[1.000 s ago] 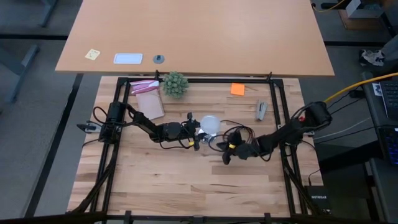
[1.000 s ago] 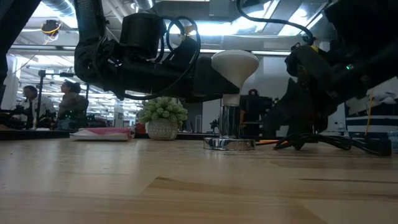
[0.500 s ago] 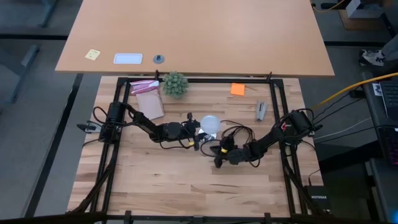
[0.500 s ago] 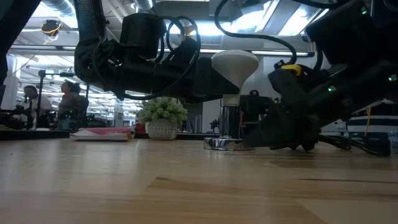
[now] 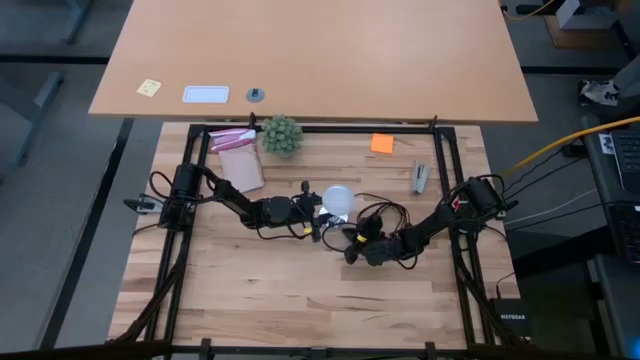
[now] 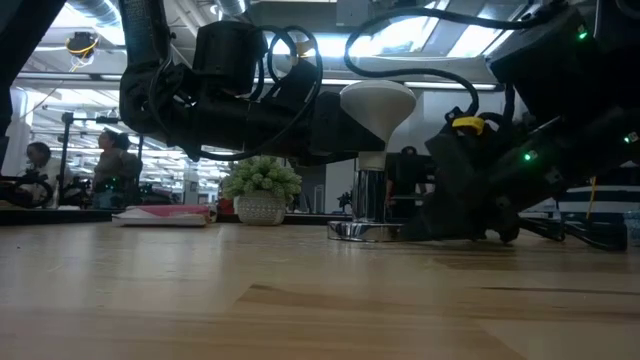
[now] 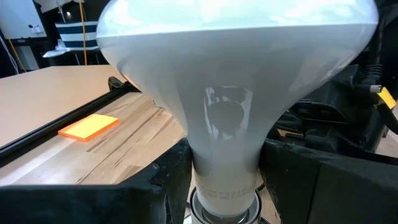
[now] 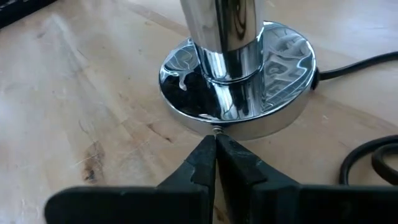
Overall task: Screw lightbulb
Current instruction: Insert the lightbulb into the lamp
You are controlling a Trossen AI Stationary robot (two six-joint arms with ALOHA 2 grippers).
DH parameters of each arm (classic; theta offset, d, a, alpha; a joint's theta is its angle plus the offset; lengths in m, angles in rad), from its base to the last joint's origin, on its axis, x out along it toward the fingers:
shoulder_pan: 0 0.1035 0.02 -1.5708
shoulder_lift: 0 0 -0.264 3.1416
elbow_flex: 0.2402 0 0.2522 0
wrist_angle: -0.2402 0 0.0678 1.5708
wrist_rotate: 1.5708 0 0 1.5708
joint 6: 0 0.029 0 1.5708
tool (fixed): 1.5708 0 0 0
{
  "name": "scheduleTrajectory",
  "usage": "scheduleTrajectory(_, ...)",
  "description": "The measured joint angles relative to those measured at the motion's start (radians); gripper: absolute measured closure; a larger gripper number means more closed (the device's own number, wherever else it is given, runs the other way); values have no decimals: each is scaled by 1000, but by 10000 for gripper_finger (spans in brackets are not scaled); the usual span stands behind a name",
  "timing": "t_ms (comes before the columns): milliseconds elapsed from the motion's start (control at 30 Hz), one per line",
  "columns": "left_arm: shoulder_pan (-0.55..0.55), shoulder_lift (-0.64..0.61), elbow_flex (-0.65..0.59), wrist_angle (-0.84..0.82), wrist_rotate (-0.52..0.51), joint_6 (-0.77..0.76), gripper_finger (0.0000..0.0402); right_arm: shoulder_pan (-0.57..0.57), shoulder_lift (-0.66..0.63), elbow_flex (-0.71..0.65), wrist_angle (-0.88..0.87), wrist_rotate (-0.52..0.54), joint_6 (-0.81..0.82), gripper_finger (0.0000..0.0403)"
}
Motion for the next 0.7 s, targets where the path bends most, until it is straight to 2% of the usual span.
scheduleTrajectory(367, 0, 1, 0, 0, 0, 27, 243, 0, 0, 0, 39, -37, -3, 379)
scheduleTrajectory(700, 0, 1, 0, 0, 0, 27, 243, 0, 0, -1, 27, -4, -2, 379)
